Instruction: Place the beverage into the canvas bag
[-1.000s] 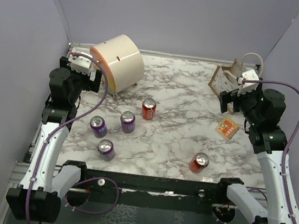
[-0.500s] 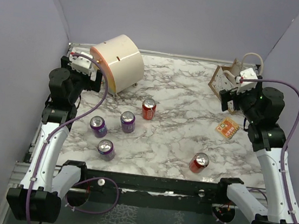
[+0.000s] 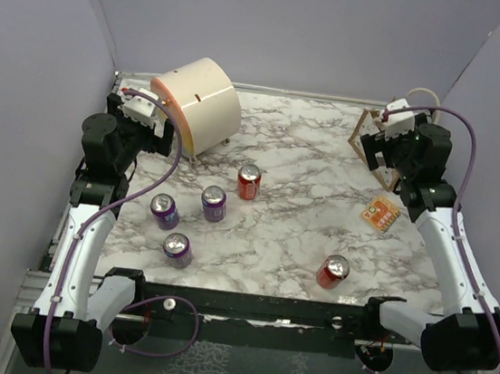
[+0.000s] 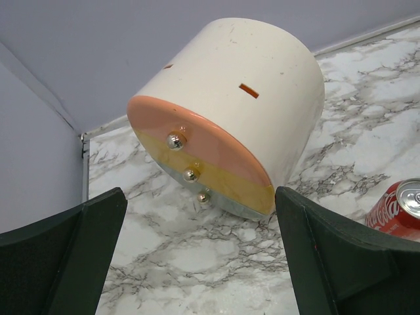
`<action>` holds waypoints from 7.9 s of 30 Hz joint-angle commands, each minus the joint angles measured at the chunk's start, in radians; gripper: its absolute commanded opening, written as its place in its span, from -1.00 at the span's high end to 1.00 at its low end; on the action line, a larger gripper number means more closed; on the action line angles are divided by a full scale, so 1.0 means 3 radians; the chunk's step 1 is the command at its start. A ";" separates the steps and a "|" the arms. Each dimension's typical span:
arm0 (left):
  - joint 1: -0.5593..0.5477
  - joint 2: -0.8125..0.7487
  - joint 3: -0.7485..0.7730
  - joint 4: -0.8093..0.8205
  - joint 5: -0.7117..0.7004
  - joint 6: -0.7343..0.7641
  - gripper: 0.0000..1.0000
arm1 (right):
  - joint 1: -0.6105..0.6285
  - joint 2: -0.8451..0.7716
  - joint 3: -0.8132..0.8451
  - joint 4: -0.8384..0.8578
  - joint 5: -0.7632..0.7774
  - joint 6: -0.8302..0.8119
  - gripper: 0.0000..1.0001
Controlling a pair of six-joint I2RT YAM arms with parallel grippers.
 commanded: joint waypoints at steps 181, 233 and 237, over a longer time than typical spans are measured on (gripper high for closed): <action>-0.0573 0.0796 0.0362 -0.0648 0.1057 0.0726 -0.98 | 0.1336 -0.0446 0.0986 -0.2285 -0.1266 -0.0435 0.82; -0.2057 0.2216 0.1488 -0.0895 0.2083 0.1765 1.00 | 0.1152 0.0107 0.0624 -0.1898 -0.1637 0.0171 0.98; -0.2055 0.2149 0.1371 -0.0993 0.2138 0.1924 0.98 | 0.1151 0.0363 0.0845 -0.1751 -0.1271 0.0318 0.98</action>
